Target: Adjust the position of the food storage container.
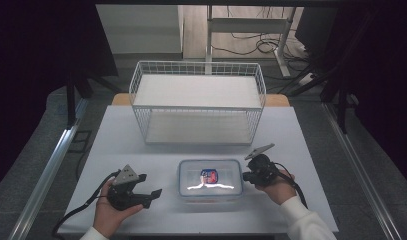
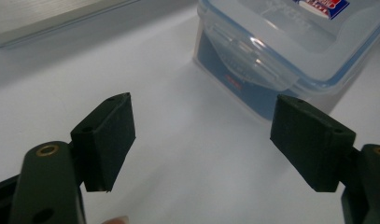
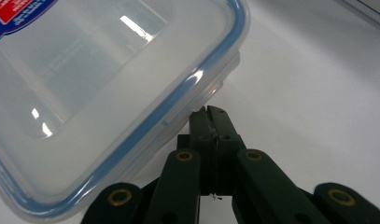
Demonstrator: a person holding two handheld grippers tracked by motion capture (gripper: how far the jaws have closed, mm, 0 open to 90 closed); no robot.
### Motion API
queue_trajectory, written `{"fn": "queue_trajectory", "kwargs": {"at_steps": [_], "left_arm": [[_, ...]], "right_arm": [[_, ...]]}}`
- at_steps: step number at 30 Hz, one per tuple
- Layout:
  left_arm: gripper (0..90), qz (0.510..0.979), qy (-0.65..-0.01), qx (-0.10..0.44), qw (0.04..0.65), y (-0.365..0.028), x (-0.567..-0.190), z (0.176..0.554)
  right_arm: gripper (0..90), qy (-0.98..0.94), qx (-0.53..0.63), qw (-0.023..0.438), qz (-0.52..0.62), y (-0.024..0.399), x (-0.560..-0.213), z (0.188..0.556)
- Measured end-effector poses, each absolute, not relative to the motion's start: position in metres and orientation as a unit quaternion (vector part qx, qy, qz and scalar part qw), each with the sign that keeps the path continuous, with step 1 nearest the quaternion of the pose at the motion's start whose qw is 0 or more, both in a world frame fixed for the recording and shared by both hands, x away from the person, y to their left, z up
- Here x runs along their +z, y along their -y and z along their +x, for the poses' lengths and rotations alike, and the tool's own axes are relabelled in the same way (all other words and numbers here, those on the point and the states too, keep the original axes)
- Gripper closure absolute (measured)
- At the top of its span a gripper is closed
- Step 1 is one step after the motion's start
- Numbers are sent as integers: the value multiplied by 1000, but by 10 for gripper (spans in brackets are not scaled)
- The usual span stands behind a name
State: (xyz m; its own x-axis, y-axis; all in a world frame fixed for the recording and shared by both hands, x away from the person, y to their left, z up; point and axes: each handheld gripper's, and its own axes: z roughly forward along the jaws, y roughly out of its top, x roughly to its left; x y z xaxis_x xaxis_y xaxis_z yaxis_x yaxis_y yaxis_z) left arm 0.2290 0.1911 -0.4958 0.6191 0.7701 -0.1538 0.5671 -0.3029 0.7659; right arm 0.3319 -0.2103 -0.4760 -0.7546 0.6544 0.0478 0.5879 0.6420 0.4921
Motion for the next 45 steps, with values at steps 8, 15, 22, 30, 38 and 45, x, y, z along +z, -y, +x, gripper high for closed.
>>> {"fn": "queue_trajectory", "kwargs": {"at_steps": [8, 15, 22, 30, 38, 45], "left_arm": [[216, 798, -420, 127, 413, -192, -495, 230], [216, 797, -423, 127, 412, -191, -497, 231], [216, 796, -425, 131, 409, -191, -497, 231], [208, 806, -414, 155, 393, -193, -497, 224], [201, 810, -413, 144, 391, -193, -497, 222], [204, 802, -423, 141, 398, -194, -495, 224]], "right_arm": [[891, -909, 249, 64, 329, 192, -477, 332], [891, -904, 265, 44, 332, 192, -479, 332], [890, -907, 269, 44, 320, 191, -480, 331], [889, -887, 303, 62, 342, 207, -470, 336], [870, -872, 335, 85, 347, 218, -470, 327], [583, -853, 373, 104, 350, 231, -463, 312]]}}
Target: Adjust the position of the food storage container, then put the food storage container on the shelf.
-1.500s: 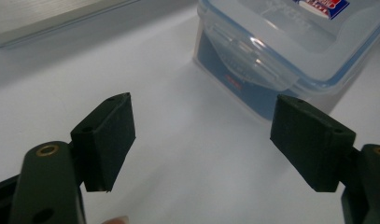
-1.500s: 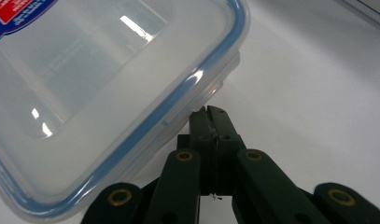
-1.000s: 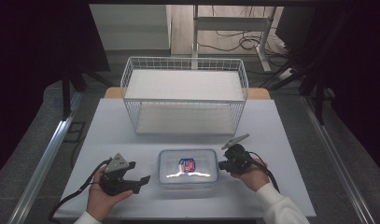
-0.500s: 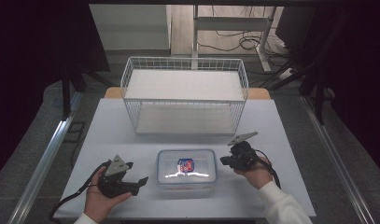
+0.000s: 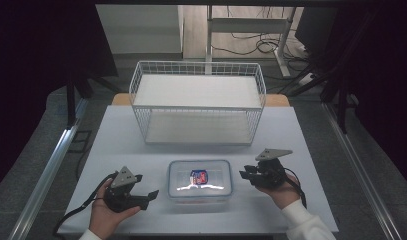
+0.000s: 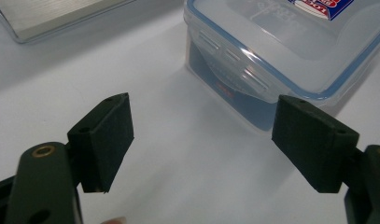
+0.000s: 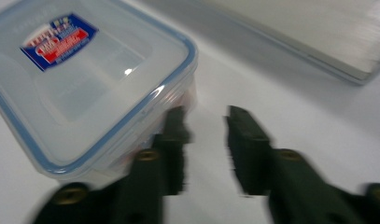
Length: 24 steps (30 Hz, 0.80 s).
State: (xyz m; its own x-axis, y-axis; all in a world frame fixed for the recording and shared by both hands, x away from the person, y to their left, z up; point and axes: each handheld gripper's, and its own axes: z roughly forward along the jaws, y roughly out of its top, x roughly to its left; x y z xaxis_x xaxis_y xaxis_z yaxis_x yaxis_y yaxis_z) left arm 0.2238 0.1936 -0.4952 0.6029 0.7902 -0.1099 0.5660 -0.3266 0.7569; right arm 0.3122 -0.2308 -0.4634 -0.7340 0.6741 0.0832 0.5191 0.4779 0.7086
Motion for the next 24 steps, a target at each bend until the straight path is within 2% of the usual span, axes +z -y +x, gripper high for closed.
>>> {"fn": "queue_trajectory", "kwargs": {"at_steps": [1, 7, 18, 24], "left_arm": [[204, 801, -423, 140, 399, -193, -495, 224], [205, 802, -423, 133, 401, -193, -497, 228], [203, 799, -425, 137, 402, -194, -495, 226], [204, 784, -436, 130, 422, -193, -492, 228]], "right_arm": [[504, -843, 387, 105, 357, 235, -462, 309], [356, -818, 418, 108, 381, 247, -454, 298], [292, -810, 441, 73, 380, 248, -452, 295], [276, -812, 444, 58, 375, 245, -452, 292]]}}
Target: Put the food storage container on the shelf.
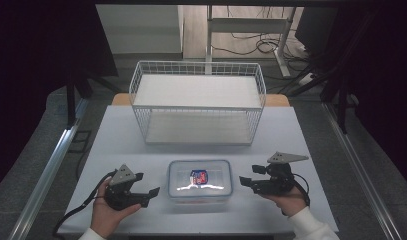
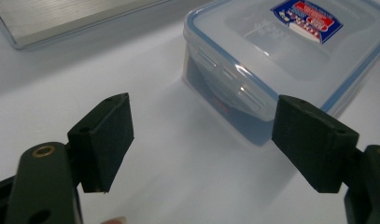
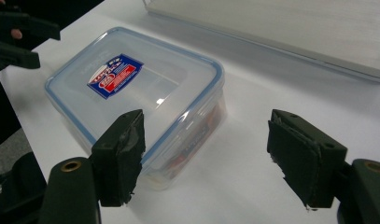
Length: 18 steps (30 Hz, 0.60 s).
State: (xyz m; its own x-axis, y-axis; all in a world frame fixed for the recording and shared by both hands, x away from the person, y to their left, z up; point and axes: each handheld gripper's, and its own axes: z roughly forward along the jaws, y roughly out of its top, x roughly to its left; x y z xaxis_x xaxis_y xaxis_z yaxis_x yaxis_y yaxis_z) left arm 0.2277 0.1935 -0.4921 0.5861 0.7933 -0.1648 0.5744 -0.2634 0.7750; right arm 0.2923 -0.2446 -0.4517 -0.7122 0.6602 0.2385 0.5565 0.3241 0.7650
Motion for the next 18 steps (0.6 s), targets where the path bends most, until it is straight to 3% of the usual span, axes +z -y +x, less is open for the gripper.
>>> {"fn": "queue_trajectory", "kwargs": {"at_steps": [12, 18], "left_arm": [[197, 733, -469, 45, 491, -186, -489, 235], [185, 747, -467, 26, 473, -171, -494, 250]], "right_arm": [[270, -827, 428, 68, 358, 236, -454, 289], [270, -829, 427, 69, 354, 234, -452, 289]]}}
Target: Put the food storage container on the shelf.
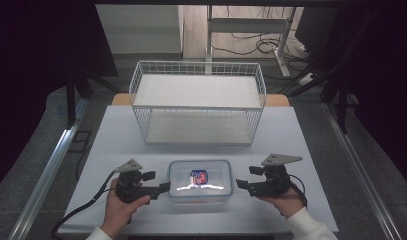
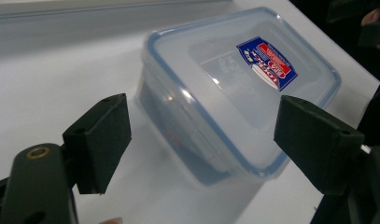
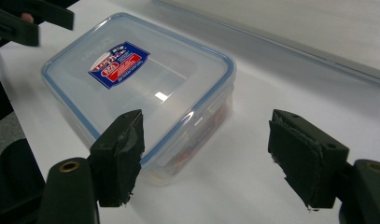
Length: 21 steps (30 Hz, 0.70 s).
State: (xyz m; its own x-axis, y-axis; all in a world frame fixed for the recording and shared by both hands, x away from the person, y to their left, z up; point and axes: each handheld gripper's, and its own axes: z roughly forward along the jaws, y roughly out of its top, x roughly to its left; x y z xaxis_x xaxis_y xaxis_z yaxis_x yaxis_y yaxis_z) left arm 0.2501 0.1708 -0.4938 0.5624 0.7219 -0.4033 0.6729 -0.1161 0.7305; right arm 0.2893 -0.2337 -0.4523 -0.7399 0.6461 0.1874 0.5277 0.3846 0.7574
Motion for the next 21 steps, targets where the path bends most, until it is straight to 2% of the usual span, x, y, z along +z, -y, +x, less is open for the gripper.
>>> {"fn": "queue_trajectory", "kwargs": {"at_steps": [6, 9, 21], "left_arm": [[169, 741, -472, -27, 476, -158, -495, 264], [165, 742, -477, -21, 471, -162, -496, 266], [176, 727, -494, -60, 473, -175, -507, 274]], "right_arm": [[270, -831, 422, 73, 355, 233, -454, 290], [270, -833, 416, 77, 356, 234, -454, 288], [270, -832, 412, 99, 358, 239, -454, 287]]}}
